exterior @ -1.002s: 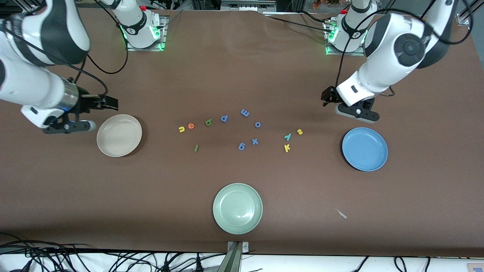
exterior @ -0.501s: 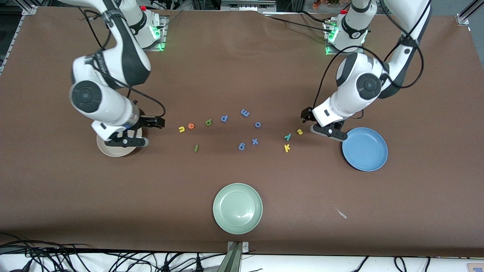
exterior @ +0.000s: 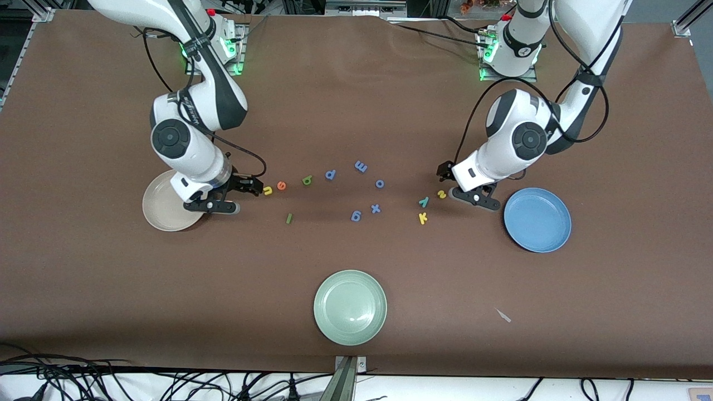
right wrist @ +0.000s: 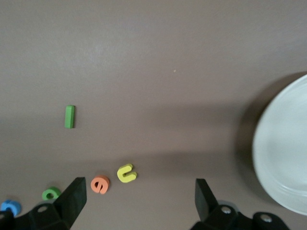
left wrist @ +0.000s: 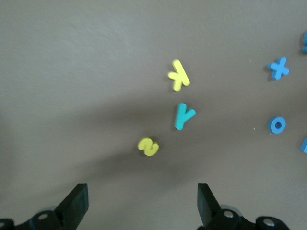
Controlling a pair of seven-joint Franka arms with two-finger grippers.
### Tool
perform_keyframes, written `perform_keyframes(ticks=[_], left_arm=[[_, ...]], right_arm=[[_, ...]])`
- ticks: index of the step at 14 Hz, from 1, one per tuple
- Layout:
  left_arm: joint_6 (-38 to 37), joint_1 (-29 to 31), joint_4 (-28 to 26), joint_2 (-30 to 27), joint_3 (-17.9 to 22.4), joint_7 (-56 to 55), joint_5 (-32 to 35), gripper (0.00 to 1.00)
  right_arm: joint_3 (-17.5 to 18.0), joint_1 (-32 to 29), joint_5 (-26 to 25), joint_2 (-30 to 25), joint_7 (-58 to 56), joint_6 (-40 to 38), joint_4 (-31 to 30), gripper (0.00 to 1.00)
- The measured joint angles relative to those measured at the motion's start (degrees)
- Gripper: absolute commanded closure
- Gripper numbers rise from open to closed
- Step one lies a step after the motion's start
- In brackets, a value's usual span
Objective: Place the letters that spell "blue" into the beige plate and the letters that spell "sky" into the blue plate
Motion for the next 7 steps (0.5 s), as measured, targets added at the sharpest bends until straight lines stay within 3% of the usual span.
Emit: perform_keyframes(ticks=[7], left_arm=[[5.22,-4.26,0.29,7.57,1.87,-0.11,0.00,0.05]], right_arm=[[0.16,2.28,-0.01,6.33,0.75,7.52,-1.87,0.00]])
